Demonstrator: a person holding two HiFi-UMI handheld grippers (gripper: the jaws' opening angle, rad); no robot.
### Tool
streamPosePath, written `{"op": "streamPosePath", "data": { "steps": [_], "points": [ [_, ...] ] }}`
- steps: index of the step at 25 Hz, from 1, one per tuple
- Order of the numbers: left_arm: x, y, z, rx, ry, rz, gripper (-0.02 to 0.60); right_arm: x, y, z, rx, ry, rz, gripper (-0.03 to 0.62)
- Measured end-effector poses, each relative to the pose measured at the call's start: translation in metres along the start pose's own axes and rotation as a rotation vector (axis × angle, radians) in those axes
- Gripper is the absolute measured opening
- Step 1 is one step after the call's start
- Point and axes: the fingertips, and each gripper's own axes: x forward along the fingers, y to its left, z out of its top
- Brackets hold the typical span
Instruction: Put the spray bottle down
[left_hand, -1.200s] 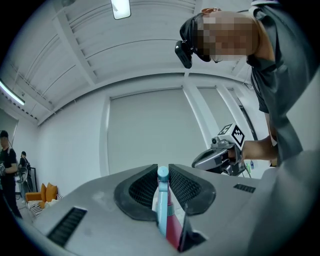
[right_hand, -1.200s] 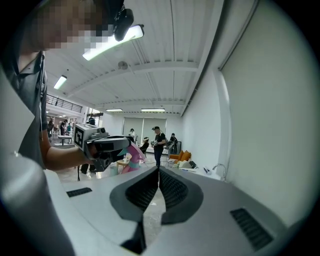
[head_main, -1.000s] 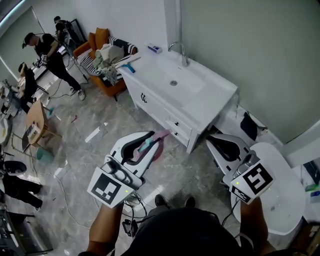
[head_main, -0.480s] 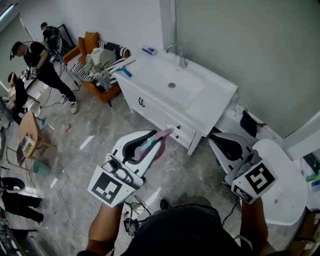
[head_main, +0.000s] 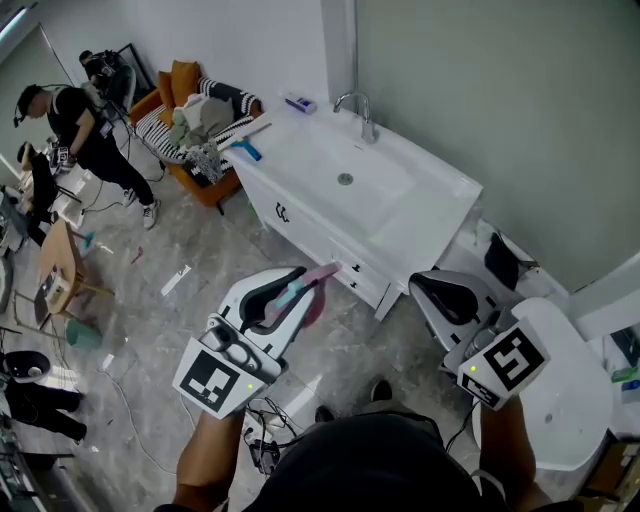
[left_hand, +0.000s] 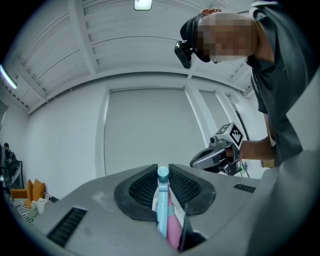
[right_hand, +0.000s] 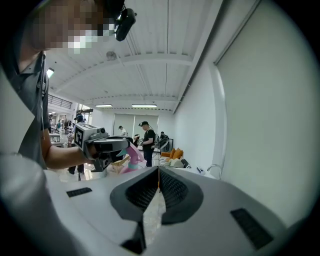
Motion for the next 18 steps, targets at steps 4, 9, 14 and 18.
{"op": "streamPosePath", "data": {
  "steps": [4,9,14,18],
  "points": [
    [0.030,0.005,-0.005,-0.004,0.013,0.039,0.069,0.002,-0.035,-0.003,-0.004,0.002,0.034,0.009],
    [0.061,0.005,-0.007,-0.005,0.011,0.075,0.067,0.002,-0.066,-0.008,-0.010,-0.002,0.076,0.009],
    [0.081,-0.006,-0.007,0.012,0.026,0.105,0.067,-0.010,-0.087,-0.014,-0.013,-0.017,0.107,0.009],
    [0.088,-0.016,-0.003,0.024,0.033,0.122,0.069,-0.018,-0.097,-0.016,-0.012,-0.025,0.121,0.009]
  ]
}}
